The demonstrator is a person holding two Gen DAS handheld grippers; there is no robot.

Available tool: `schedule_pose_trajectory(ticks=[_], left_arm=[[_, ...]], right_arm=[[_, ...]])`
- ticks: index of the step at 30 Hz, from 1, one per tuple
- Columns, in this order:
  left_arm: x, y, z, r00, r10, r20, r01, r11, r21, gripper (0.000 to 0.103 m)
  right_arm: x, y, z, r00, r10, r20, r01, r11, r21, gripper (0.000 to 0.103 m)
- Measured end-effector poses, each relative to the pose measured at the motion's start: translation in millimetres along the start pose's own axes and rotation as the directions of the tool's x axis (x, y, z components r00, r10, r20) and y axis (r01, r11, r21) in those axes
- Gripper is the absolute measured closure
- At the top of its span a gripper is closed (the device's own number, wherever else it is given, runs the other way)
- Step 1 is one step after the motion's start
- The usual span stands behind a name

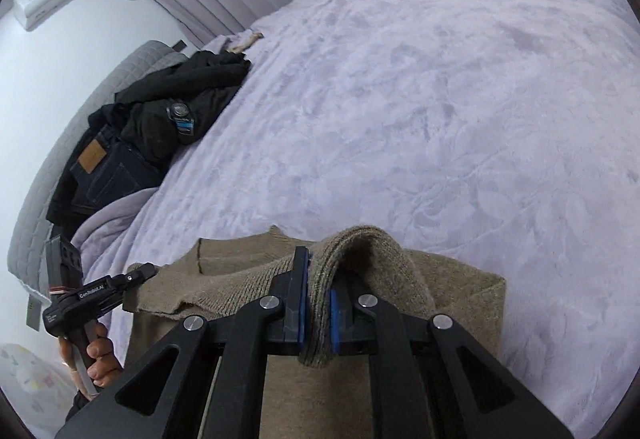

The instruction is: Fold small clothes

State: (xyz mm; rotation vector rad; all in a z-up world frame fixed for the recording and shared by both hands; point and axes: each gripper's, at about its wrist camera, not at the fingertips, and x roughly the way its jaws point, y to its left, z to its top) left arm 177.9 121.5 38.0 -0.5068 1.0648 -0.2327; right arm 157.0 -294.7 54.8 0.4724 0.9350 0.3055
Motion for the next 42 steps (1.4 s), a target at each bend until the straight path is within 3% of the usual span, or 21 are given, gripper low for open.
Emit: schedule_pose_trajectory(ticks=[3,6,8,9,10,11,13,17,19,21,23,24,26,27,29,30,33,37,39,42], left_arm=[[2,7,0,0.999,-0.036,-0.011,0.036,0.999,-0.014,0.082],[-8,12,4,0.999,-0.054,0.006,0.055,0.998,-0.022,0.082],[-16,14,8,0.997,-0.074,0.012,0.074,0.997,-0.031,0.080],[-22,14,11,0.998,-0.064,0.020,0.065,0.997,-0.035,0.072],[-29,16,12,0.998,-0.060,0.038,0.061,0.997,-0.040,0.044],[-40,17,12,0.996,-0.049,0.077,0.053,0.997,-0.048,0.014],[-72,22,6,0.975,-0.025,0.221,0.037,0.998,-0.053,0.002],[-104,19,-10,0.968,-0.077,0.239,0.073,0.997,0.028,0.002],[-98,-1,-20,0.977,-0.099,0.190,0.074,0.989,0.132,0.002],[-78,-31,-36,0.989,-0.096,0.110,0.064,0.962,0.265,0.002],[-53,-54,-56,0.997,-0.014,0.076,-0.017,0.919,0.395,0.002],[-36,-56,-66,0.994,0.086,0.072,-0.109,0.889,0.444,0.002],[-9,-36,-76,0.961,0.275,0.039,-0.264,0.861,0.434,0.002],[-4,-17,-80,0.953,0.302,0.014,-0.281,0.870,0.406,0.002],[-33,4,-88,0.976,0.215,0.038,-0.214,0.914,0.345,0.002],[-51,10,-92,0.973,0.216,0.075,-0.229,0.919,0.321,0.002],[-97,29,-108,0.981,0.151,0.126,-0.182,0.938,0.296,0.002],[-120,44,-129,0.971,0.190,0.143,-0.227,0.920,0.319,0.002],[-117,50,-136,0.965,0.222,0.138,-0.256,0.911,0.323,0.002],[-119,58,-141,0.984,0.136,0.114,-0.165,0.939,0.301,0.002]], right_arm=[[18,-5,0,0.997,-0.063,-0.039,0.062,0.998,-0.015,0.084],[21,-8,-2,0.998,-0.053,-0.041,0.052,0.999,-0.009,0.077],[15,-11,0,0.999,-0.039,-0.017,0.040,0.999,0.017,0.066],[11,-13,1,1.000,-0.027,0.001,0.027,0.999,0.037,0.051],[6,-16,1,1.000,-0.009,0.022,0.007,0.998,0.066,0.035],[3,-16,2,0.999,-0.001,0.040,-0.003,0.996,0.090,0.030],[-9,-17,3,0.998,0.013,0.067,-0.021,0.993,0.120,0.029],[-42,-10,-9,0.993,-0.010,0.119,-0.001,0.996,0.087,0.029],[-52,2,-20,0.990,-0.055,0.131,0.054,0.998,0.011,0.029],[-49,17,-31,0.988,-0.099,0.122,0.107,0.992,-0.068,0.029],[-36,30,-41,0.989,-0.132,0.073,0.141,0.981,-0.131,0.029],[-29,37,-47,0.986,-0.161,0.049,0.167,0.970,-0.176,0.029],[-20,40,-60,0.961,-0.274,0.036,0.274,0.926,-0.259,0.029],[-17,36,-66,0.937,-0.348,0.037,0.344,0.897,-0.276,0.029],[-22,16,-76,0.874,-0.483,0.046,0.477,0.838,-0.265,0.029],[-31,6,-79,0.876,-0.481,0.047,0.478,0.847,-0.233,0.029],[-69,-16,-94,0.908,-0.416,0.058,0.420,0.900,-0.114,0.029],[-98,0,-122,0.891,-0.435,0.126,0.451,0.879,-0.156,0.029],[-100,20,-136,0.895,-0.424,0.141,0.446,0.867,-0.221,0.029],[-96,44,-156,0.889,-0.430,0.157,0.458,0.838,-0.296,0.029]])
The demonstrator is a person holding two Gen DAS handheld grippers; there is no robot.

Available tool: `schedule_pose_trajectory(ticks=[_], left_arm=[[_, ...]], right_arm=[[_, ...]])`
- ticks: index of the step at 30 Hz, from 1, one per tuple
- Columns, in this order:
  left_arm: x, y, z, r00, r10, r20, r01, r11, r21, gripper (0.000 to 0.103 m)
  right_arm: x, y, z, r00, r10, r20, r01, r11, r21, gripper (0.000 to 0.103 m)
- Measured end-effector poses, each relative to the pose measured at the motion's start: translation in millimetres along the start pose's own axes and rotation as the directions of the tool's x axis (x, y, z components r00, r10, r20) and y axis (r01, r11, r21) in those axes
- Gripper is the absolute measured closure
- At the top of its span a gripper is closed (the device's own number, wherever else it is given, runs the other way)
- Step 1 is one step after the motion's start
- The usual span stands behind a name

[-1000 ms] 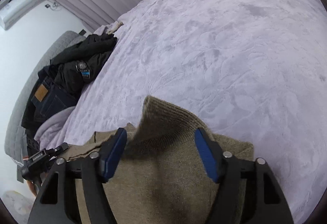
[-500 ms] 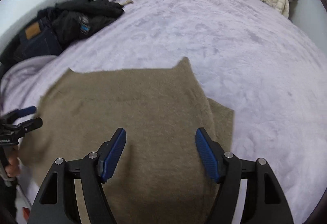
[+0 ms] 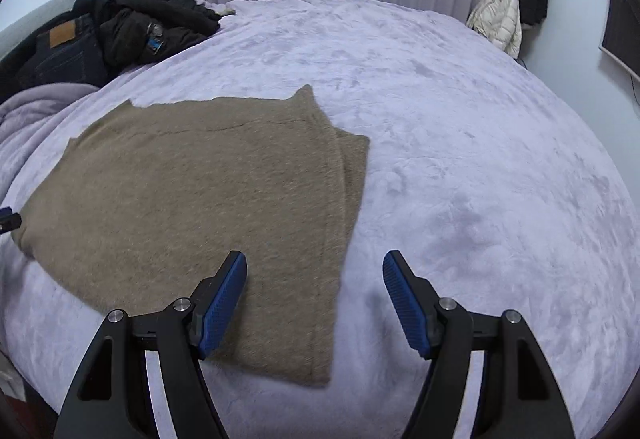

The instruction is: Fold small clothes

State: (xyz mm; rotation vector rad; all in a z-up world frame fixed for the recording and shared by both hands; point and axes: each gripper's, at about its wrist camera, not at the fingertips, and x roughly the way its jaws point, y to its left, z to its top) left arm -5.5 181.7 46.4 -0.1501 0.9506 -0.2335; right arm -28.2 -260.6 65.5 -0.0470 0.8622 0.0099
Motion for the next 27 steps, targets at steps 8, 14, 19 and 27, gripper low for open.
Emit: schedule_pose_trajectory(ticks=[8,14,19,27], left_arm=[[19,-17,0,0.992,-0.108,-0.061,0.111,0.993,0.048,0.054],[11,-1,-5,0.986,-0.159,-0.042,0.159,0.987,-0.013,0.064],[24,9,-9,0.981,-0.175,-0.079,0.172,0.984,-0.052,0.074],[22,1,-16,0.989,-0.104,-0.103,0.099,0.994,-0.054,0.092]], right_arm=[[6,-6,-25,0.996,0.079,-0.051,-0.076,0.995,0.070,0.029],[5,-25,-32,0.987,0.152,-0.054,-0.142,0.977,0.157,0.033],[3,-26,-35,0.981,0.190,-0.045,-0.182,0.973,0.143,0.055],[0,-29,-32,0.981,0.187,-0.045,-0.179,0.973,0.148,0.096]])
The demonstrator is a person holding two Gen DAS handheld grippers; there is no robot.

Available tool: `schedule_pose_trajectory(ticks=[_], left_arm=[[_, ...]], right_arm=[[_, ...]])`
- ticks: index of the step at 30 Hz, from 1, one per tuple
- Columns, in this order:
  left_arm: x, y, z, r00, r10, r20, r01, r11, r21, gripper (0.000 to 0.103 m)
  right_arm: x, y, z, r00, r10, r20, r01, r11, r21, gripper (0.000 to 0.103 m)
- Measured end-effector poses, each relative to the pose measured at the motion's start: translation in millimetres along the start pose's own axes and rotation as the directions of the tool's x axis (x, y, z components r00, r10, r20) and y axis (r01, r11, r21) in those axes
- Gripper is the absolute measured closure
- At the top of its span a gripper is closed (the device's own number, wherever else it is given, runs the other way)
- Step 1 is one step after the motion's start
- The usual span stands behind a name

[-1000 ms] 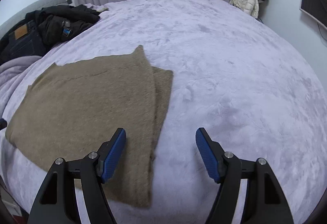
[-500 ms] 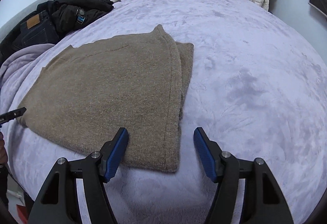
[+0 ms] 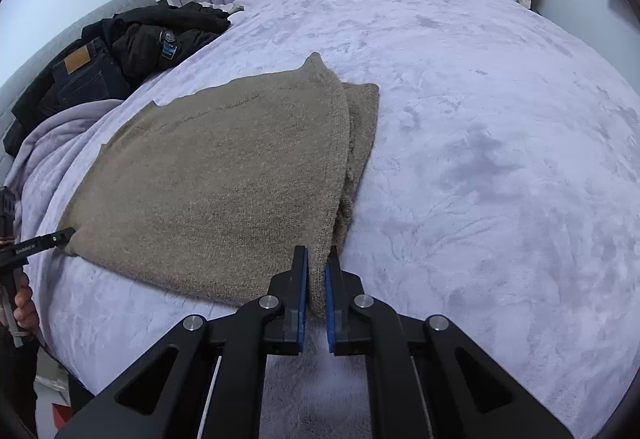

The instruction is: Fold small clothes

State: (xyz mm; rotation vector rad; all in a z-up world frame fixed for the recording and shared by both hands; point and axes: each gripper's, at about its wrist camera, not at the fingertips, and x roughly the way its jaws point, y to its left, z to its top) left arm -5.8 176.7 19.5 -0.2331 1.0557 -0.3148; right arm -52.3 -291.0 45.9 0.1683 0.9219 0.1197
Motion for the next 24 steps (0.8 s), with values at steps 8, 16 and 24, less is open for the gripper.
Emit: schedule_pose_trajectory(ticks=[8,16,24], left_arm=[[3,7,-6,0.999,-0.001,-0.032,0.000,1.000,-0.029,0.092],[-40,26,-4,0.998,0.041,0.054,-0.034,0.993,-0.117,0.007],[-50,-73,40,0.975,0.067,0.210,-0.088,0.992,0.090,0.001]], right_arm=[[-6,10,5,0.999,-0.040,0.019,0.042,0.997,-0.072,0.096],[0,-15,4,1.000,-0.002,-0.028,0.002,1.000,0.018,0.070],[-15,38,40,0.993,0.002,0.119,0.011,0.994,-0.109,0.047]])
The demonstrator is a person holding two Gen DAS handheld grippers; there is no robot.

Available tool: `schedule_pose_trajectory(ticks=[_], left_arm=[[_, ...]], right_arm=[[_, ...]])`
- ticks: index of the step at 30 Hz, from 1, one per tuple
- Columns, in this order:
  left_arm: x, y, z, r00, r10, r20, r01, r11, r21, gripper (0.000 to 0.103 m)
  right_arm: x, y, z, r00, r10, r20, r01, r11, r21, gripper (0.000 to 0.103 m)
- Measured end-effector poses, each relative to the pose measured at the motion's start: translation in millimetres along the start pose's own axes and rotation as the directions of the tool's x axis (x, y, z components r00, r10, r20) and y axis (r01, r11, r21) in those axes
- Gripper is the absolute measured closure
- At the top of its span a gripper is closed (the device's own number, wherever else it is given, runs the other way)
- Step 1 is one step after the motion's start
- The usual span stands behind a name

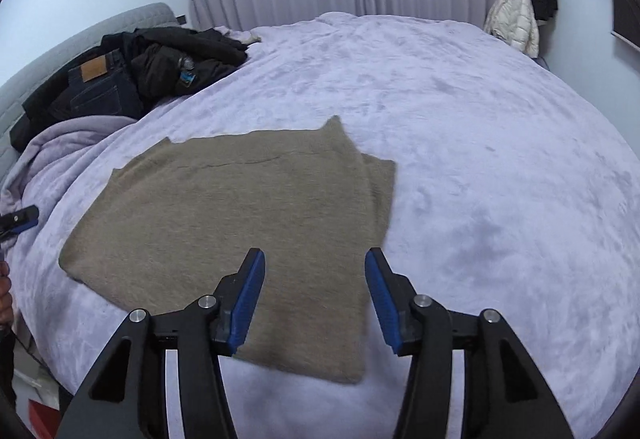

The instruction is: Fold small clothes

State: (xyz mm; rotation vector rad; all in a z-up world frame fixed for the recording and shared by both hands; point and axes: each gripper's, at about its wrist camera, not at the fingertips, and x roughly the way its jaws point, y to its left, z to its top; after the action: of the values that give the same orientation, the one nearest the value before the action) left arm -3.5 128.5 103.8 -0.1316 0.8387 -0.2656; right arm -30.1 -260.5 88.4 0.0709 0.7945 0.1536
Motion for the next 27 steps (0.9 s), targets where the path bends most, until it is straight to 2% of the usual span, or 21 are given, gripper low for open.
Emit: schedule_pose_trajectory(ticks=[3,5,7,10,11,12,14,15,17,19,21,23,25,27], left_arm=[[47,-52,5,0.998,0.050,-0.033,-0.043,0.984,0.175,0.001],[81,-56,3,0.987,0.140,-0.075,-0.120,0.967,0.225,0.001],[107,-29,-3,0.972,0.164,-0.167,-0.136,0.977,0.164,0.001],[101,18,-10,0.985,0.043,-0.168,-0.039,0.999,0.027,0.001],[94,23,-11,0.986,0.058,-0.157,-0.055,0.998,0.021,0.001],[92,29,-13,0.980,0.115,-0.163,-0.113,0.993,0.024,0.001],[92,42,-13,0.977,0.053,-0.206,-0.060,0.998,-0.026,0.001],[85,47,-9,0.979,0.034,-0.202,-0.047,0.997,-0.060,0.001],[70,44,2,0.989,0.010,-0.145,-0.022,0.997,-0.077,0.001],[64,27,23,0.995,-0.037,-0.096,0.031,0.998,-0.060,0.001],[78,0,49,0.993,-0.075,-0.089,0.074,0.997,-0.010,0.001],[103,-26,70,0.990,-0.078,-0.114,0.084,0.995,0.048,0.001],[144,-39,90,0.986,-0.037,-0.163,0.048,0.997,0.066,0.001],[179,-34,95,0.973,0.053,-0.224,-0.040,0.997,0.061,0.001]], right_arm=[[36,34,9,0.998,0.025,-0.055,-0.028,0.998,-0.065,0.047],[61,41,10,0.994,0.001,-0.110,-0.011,0.996,-0.092,0.047],[75,32,6,0.989,-0.066,-0.133,0.053,0.993,-0.104,0.048],[63,-6,-3,0.995,-0.007,-0.103,0.003,0.999,-0.032,0.048],[59,-17,-6,0.995,-0.013,-0.099,0.011,1.000,-0.015,0.048],[57,-27,-8,0.995,-0.013,-0.104,0.012,1.000,-0.002,0.048],[53,-42,-9,0.991,-0.039,-0.127,0.043,0.999,0.030,0.040],[52,-48,-6,0.990,-0.034,-0.134,0.042,0.998,0.056,0.037],[39,-53,2,0.995,-0.015,-0.094,0.024,0.995,0.093,0.037],[30,-46,19,0.999,-0.021,-0.030,0.023,0.998,0.063,0.036],[37,-32,43,1.000,-0.019,-0.012,0.019,0.999,0.030,0.031],[61,-15,69,0.999,-0.001,-0.035,0.001,1.000,0.018,0.028],[98,3,91,0.995,0.039,-0.093,-0.038,0.999,0.010,0.028],[134,13,102,0.987,0.037,-0.155,-0.036,0.999,0.015,0.028]])
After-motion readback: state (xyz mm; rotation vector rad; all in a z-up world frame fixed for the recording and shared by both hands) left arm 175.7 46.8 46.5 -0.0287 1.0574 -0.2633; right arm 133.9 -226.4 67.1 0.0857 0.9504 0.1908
